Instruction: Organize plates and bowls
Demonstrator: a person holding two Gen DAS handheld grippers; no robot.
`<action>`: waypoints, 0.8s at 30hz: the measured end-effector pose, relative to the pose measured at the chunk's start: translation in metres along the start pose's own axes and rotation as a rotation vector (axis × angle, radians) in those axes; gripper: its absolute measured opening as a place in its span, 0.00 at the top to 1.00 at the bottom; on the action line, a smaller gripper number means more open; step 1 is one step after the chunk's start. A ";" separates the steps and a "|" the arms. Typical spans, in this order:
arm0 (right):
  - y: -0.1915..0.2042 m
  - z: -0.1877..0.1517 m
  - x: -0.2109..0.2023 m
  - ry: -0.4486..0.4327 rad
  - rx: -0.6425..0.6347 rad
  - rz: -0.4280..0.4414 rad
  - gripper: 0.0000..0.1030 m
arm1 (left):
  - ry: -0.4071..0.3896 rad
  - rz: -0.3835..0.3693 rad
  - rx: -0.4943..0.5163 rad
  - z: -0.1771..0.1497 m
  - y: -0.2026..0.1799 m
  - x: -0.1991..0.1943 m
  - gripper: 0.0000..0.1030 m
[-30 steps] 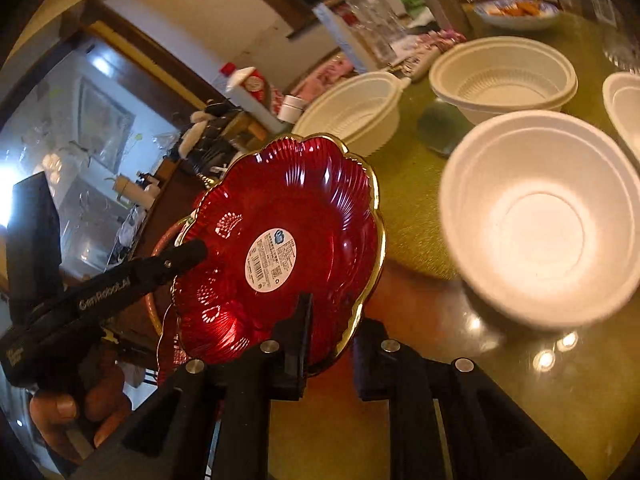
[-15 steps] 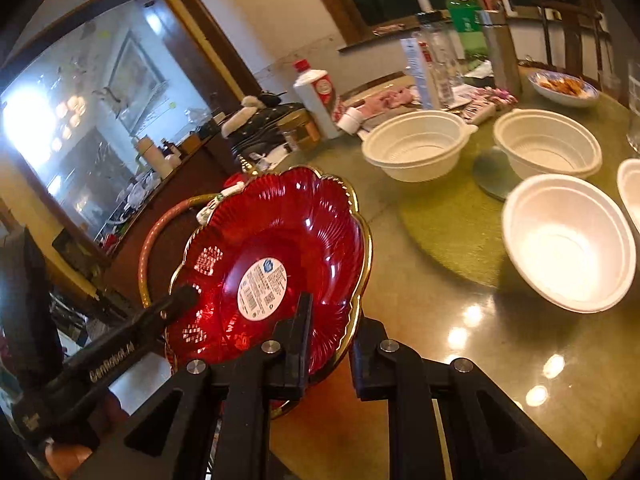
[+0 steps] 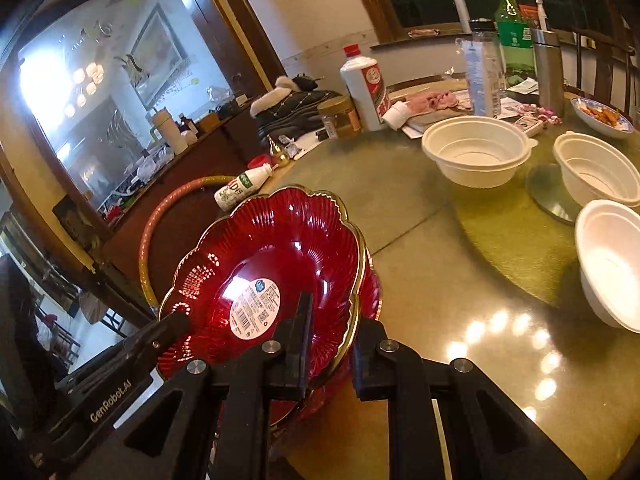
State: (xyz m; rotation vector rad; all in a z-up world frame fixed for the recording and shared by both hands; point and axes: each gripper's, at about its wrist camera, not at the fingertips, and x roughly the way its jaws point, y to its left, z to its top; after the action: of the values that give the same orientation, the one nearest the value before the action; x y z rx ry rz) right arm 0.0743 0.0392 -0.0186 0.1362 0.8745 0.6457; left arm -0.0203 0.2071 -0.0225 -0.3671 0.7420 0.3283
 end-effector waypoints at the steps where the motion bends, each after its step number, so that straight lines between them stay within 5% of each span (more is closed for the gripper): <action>1: 0.001 -0.001 0.004 0.007 -0.001 -0.001 0.85 | 0.004 0.006 -0.002 -0.001 0.002 0.002 0.87; 24: 0.012 -0.003 0.053 0.114 -0.072 -0.092 0.81 | 0.121 0.094 -0.035 -0.009 0.008 0.034 0.85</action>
State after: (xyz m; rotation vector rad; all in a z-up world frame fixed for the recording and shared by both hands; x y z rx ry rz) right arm 0.0913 0.0788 -0.0513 -0.0057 0.9600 0.6019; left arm -0.0051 0.2154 -0.0541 -0.3883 0.8747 0.4105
